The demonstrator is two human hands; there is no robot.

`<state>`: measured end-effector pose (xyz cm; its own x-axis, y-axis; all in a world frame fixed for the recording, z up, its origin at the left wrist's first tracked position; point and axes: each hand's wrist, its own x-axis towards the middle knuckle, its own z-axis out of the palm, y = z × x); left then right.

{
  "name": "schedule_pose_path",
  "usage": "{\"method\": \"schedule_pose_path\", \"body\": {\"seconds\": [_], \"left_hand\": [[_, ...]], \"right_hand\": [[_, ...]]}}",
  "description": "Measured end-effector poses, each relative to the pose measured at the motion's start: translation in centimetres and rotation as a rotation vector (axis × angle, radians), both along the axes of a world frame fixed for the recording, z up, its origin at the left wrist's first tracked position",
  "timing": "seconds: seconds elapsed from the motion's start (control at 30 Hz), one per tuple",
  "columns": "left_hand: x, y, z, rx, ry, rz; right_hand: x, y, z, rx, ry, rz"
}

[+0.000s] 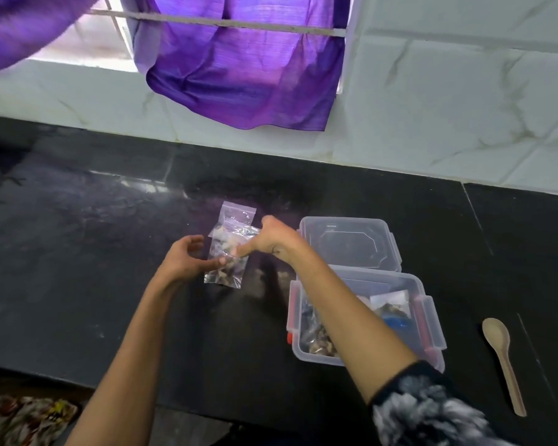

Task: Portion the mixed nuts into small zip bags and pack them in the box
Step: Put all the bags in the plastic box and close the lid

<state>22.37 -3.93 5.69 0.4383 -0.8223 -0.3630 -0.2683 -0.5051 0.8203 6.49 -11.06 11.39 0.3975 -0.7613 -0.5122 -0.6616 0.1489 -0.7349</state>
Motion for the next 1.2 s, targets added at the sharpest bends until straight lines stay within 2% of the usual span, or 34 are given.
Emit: {"method": "schedule_pose_path", "body": {"seconds": [0.07,0.17,0.33,0.43,0.63,0.73,0.87,1.0,1.2], "left_hand": [[0.7,-0.6,-0.7,-0.001,0.080,-0.027],[1.3,-1.6,-1.7,-0.029,0.084,-0.041],[1.1,-2.4,-2.7,-0.047,0.119,-0.045],[0.8,-2.3,-3.3,-0.042,0.149,-0.040],[0.7,-2.3,-3.8,-0.080,0.057,-0.053],[0.5,-2.1,-3.5,-0.114,0.093,-0.015],[-0.1,-1.5,-2.0,-0.167,0.143,0.045],[-1.6,-1.1,1.1,-0.266,0.076,0.039],[-6.5,0.1,7.1,-0.418,0.155,-0.162]], "right_hand": [[1.9,-0.5,-2.1,0.050,0.097,0.007],[3.6,-1.3,-5.0,0.125,0.134,-0.046],[4.3,-1.3,-7.6,0.195,0.006,-0.301],[4.4,-1.1,-8.6,0.153,-0.010,-0.326],[5.2,-1.2,-8.9,0.195,-0.048,-0.346],[5.0,-1.1,-8.6,0.203,-0.119,-0.351],[4.6,-0.5,-7.6,0.171,-0.243,-0.360],[3.3,0.5,-5.4,0.129,-0.337,-0.386],[-2.2,1.6,-0.3,-0.154,-0.445,-0.498]]}}
